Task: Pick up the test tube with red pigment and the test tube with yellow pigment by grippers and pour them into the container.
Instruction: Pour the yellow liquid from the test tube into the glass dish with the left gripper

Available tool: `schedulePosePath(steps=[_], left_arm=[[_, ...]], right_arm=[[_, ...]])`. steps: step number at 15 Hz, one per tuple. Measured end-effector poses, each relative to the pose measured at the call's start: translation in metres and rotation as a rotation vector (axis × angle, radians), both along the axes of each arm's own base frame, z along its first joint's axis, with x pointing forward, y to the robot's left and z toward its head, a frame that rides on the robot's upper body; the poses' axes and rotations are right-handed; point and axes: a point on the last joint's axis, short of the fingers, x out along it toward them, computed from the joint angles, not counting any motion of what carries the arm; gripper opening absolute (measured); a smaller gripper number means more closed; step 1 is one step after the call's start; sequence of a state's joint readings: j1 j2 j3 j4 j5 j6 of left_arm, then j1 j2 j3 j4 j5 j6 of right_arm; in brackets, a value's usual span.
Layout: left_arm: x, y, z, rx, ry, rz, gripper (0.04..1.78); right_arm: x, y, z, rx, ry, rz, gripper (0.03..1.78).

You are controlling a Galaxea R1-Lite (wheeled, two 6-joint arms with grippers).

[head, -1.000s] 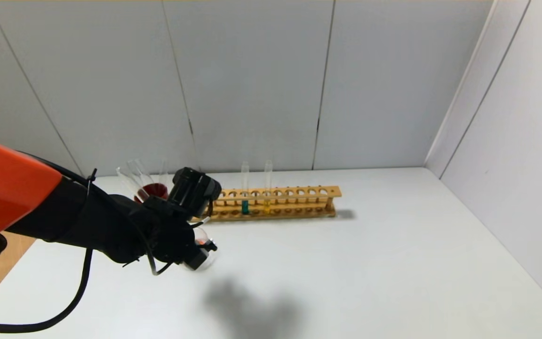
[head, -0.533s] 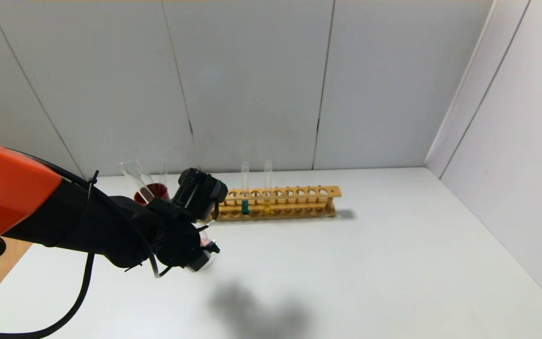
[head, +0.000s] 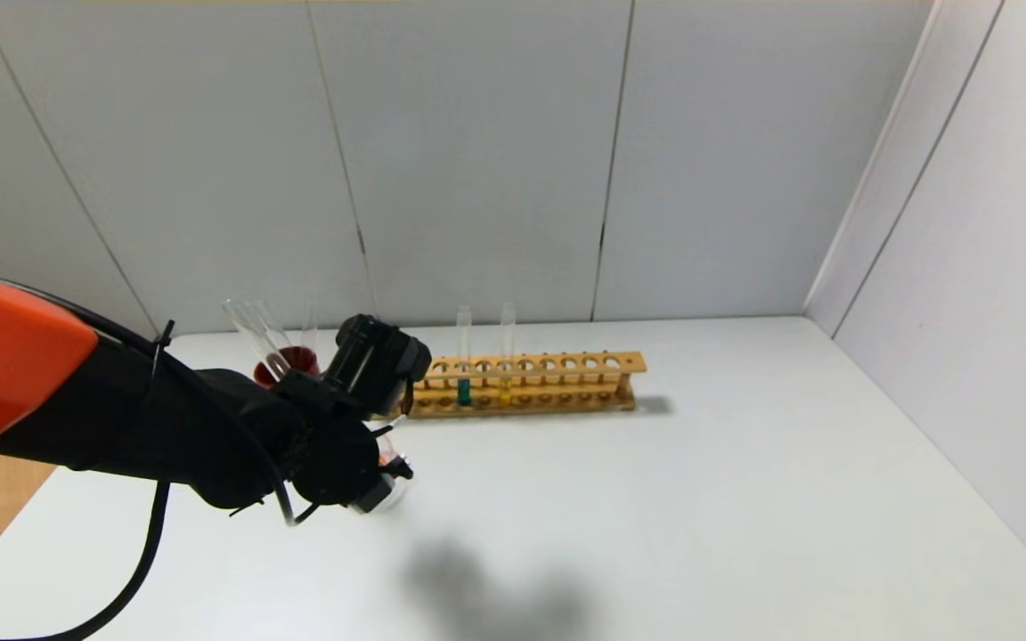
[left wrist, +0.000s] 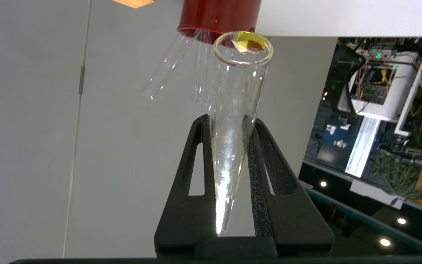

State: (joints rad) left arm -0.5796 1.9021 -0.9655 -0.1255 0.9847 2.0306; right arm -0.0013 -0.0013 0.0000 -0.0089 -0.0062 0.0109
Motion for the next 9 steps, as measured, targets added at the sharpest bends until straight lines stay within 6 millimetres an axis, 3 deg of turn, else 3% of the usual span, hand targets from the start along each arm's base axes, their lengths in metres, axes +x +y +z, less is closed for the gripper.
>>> schedulePosePath(steps=[9], left_arm=[[-0.002, -0.012, 0.009, 0.119, -0.048, 0.024, 0.31]], right_arm=[[0.0, 0.0, 0.0, 0.0, 0.0, 0.0, 1.75]])
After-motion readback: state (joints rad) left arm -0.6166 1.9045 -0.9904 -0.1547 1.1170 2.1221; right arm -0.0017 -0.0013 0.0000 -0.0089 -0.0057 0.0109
